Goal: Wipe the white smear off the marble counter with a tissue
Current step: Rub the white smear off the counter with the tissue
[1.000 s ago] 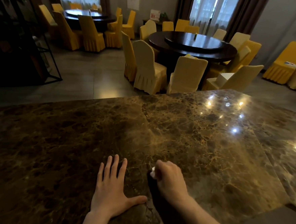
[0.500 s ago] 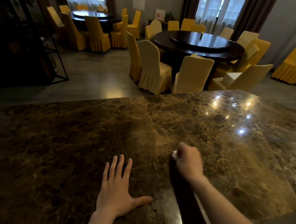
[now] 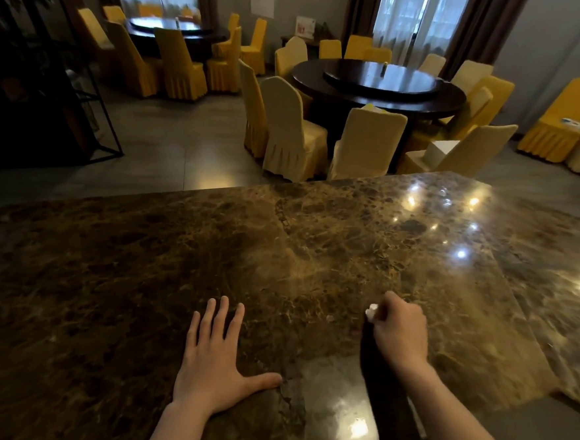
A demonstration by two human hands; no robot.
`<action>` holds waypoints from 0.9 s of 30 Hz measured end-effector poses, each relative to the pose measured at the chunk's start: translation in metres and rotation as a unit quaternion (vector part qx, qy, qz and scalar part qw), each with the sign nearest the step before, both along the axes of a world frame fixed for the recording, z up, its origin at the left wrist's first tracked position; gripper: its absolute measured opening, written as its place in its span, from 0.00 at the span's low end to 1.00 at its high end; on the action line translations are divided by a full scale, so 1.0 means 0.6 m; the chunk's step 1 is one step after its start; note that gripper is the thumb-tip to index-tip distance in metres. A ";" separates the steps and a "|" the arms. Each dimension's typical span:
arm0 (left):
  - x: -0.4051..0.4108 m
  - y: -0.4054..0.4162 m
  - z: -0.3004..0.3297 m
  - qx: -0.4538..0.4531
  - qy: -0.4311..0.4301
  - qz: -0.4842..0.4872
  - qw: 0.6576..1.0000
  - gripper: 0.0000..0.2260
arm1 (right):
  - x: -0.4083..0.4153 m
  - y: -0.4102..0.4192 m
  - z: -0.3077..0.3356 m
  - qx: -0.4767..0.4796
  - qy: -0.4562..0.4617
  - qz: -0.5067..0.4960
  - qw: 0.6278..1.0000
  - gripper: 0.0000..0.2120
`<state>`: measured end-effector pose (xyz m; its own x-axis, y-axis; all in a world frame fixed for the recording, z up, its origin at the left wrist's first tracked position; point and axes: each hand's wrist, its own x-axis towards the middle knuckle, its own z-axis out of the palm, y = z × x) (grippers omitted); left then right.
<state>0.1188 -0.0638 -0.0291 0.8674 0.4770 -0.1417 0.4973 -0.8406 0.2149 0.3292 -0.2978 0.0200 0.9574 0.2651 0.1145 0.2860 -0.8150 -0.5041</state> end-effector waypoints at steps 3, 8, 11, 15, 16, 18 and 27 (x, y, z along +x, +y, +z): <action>0.001 0.001 -0.002 0.002 0.005 -0.001 1.000 0.65 | -0.070 0.046 -0.011 -0.003 -0.007 0.085 0.996 0.12; 0.000 0.003 -0.005 0.002 -0.003 0.001 1.000 0.65 | -0.109 0.030 -0.026 -0.005 -0.020 0.219 0.976 0.17; -0.002 0.003 -0.004 0.000 -0.004 -0.002 1.000 0.65 | -0.012 -0.023 -0.004 -0.010 0.006 0.041 0.999 0.15; 0.001 0.001 -0.006 -0.002 -0.004 0.002 1.000 0.65 | -0.004 0.022 0.002 0.004 -0.001 -0.020 1.000 0.10; 0.002 0.001 -0.006 0.001 -0.002 0.002 1.000 0.65 | -0.029 0.053 -0.006 0.016 0.008 0.026 1.000 0.10; 0.001 0.002 -0.007 0.007 0.013 -0.001 1.000 0.65 | -0.100 0.111 -0.022 0.017 0.019 0.157 0.987 0.12; 0.003 0.002 -0.007 0.006 0.021 0.002 1.000 0.65 | -0.002 0.121 0.003 0.021 0.011 0.024 0.999 0.09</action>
